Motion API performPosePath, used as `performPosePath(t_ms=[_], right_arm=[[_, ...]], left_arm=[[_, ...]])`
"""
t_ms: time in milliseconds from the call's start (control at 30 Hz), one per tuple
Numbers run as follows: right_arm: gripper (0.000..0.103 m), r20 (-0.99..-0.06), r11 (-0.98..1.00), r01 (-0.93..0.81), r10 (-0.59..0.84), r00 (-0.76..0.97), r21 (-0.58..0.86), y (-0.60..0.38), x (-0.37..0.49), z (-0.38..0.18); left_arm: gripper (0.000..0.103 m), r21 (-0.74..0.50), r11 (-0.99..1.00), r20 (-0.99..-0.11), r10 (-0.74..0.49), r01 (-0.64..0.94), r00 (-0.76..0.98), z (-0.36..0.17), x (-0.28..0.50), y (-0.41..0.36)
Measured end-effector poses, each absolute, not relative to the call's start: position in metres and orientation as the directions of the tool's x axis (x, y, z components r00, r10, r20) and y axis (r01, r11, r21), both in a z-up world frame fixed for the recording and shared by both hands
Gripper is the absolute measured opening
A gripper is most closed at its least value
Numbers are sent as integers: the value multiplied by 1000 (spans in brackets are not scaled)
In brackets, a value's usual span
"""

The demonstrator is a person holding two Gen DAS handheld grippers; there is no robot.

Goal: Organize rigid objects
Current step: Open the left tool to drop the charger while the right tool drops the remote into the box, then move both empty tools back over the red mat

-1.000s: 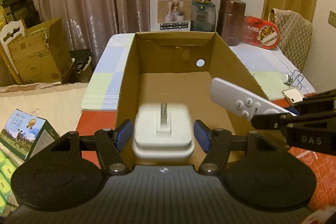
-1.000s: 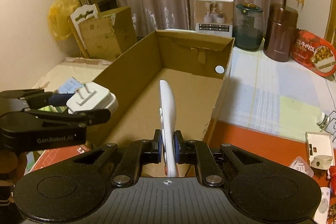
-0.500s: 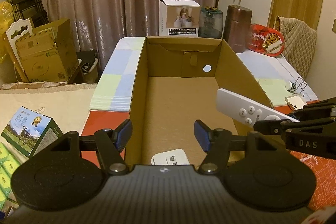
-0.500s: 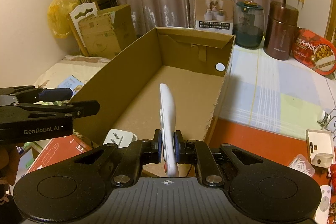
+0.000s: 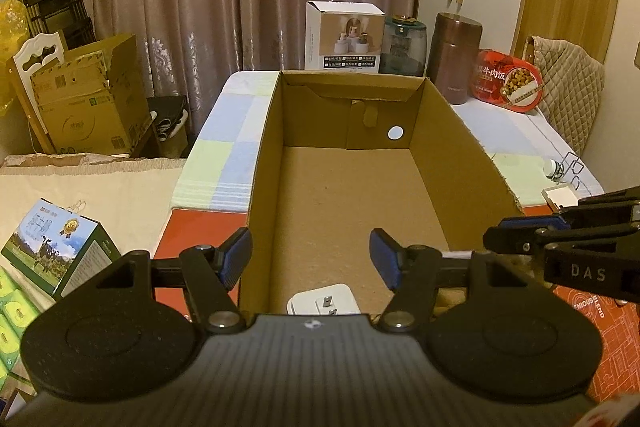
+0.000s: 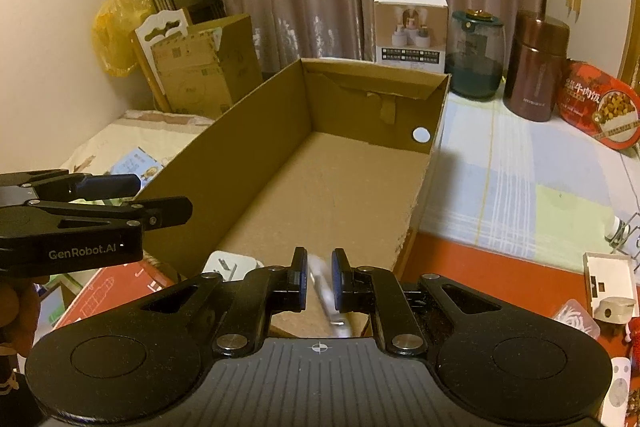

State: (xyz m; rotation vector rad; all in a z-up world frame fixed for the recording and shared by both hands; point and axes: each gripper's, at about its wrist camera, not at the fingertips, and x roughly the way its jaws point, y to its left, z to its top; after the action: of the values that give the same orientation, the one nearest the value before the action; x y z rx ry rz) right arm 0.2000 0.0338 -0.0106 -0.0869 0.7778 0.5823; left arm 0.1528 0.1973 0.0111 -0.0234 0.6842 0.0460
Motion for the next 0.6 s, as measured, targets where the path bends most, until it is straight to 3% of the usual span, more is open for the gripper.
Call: performPosePath(t_ms=[600], right_arm=[[10, -594, 876, -459, 452, 666, 152, -26, 158, 31]], left_arm=[[60, -37, 999, -568, -27, 7, 823, 50, 121, 152]])
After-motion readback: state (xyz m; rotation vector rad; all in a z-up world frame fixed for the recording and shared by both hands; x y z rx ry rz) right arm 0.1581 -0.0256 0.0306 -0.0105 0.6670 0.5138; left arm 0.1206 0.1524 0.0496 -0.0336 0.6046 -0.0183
